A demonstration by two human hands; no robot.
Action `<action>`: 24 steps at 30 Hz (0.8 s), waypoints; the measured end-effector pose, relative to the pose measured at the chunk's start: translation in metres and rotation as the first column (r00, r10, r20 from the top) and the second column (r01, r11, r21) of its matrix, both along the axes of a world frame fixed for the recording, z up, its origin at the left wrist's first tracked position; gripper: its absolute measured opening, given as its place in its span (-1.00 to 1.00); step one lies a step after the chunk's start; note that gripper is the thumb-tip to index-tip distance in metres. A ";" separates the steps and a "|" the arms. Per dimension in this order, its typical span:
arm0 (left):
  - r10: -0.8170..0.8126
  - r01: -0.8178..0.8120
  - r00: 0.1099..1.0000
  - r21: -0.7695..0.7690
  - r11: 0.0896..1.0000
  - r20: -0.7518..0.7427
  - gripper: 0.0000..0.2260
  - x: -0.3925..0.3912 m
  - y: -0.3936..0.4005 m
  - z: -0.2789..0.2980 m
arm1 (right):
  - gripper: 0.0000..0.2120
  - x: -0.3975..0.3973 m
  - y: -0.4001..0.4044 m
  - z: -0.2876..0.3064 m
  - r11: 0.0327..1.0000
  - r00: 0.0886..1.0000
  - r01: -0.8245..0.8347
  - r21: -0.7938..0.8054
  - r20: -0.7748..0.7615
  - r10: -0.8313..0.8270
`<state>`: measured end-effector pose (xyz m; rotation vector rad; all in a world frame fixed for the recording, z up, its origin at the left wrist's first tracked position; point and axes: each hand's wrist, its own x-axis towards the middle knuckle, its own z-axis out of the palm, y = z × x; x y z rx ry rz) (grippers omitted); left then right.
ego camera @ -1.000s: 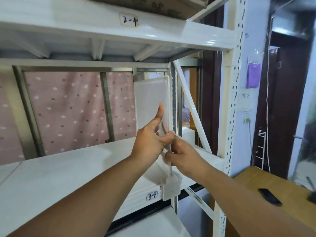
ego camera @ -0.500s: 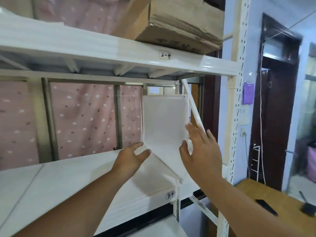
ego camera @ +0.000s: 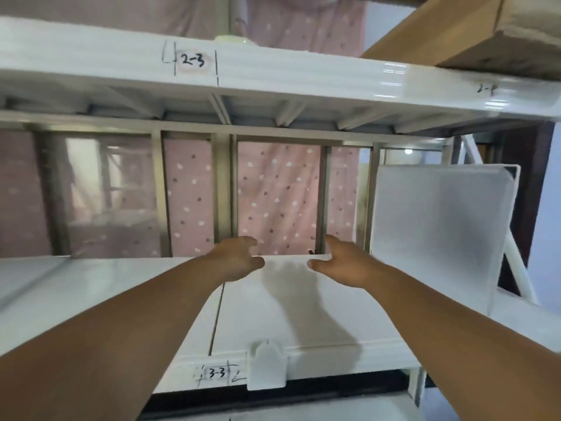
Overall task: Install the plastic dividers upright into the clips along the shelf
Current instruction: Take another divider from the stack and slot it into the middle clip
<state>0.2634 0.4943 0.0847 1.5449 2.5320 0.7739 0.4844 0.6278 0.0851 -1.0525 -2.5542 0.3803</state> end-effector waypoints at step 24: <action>0.698 -0.748 0.660 0.161 0.644 0.279 -0.46 -0.190 -0.376 -0.006 | -0.16 -0.296 -0.207 0.023 0.785 0.774 -0.617 0.062 0.231 0.590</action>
